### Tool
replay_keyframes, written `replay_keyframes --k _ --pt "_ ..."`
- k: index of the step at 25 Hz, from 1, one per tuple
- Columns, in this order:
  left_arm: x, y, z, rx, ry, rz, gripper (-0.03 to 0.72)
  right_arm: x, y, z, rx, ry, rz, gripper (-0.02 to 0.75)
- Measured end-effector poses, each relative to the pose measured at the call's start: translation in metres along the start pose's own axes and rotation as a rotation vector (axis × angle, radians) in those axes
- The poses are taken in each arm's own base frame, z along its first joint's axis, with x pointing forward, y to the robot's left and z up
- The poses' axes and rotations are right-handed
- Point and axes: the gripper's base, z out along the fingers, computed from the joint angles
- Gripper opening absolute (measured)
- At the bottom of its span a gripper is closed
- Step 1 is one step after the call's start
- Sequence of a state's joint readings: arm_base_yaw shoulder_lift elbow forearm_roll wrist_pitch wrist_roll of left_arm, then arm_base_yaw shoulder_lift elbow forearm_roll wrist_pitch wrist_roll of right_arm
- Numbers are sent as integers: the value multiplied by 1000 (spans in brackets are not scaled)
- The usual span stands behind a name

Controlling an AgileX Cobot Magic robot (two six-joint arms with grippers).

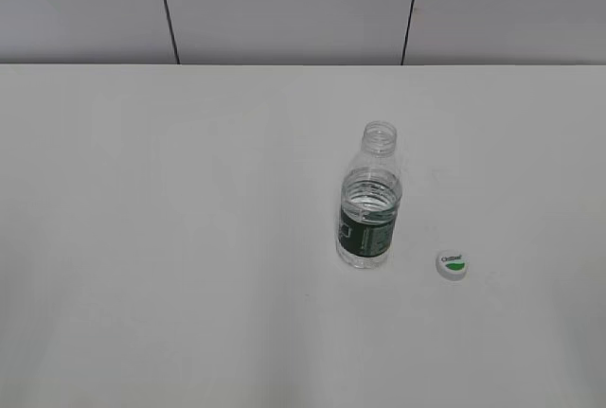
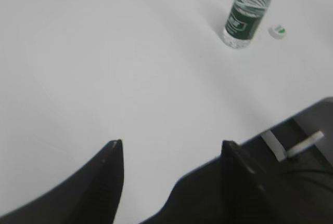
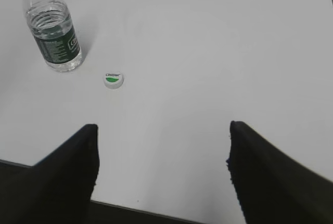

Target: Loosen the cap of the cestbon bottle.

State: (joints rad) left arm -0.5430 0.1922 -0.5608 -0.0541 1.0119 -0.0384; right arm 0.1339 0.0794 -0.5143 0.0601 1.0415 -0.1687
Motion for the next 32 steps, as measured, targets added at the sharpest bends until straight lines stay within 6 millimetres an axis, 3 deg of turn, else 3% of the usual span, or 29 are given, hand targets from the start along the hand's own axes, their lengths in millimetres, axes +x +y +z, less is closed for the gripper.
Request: replay_keyframes --k 10,19,32 --pt "13 -2 -24 -271 -187 -137 448 0 -1 0 76 8 43 590" --pt "15 -3 -23 -414 -206 -210 448 6 2 -11 90 -76 36 590" --pt "17 -5 -24 -480 -228 -239 448 6 2 -11 91 -82 35 590"
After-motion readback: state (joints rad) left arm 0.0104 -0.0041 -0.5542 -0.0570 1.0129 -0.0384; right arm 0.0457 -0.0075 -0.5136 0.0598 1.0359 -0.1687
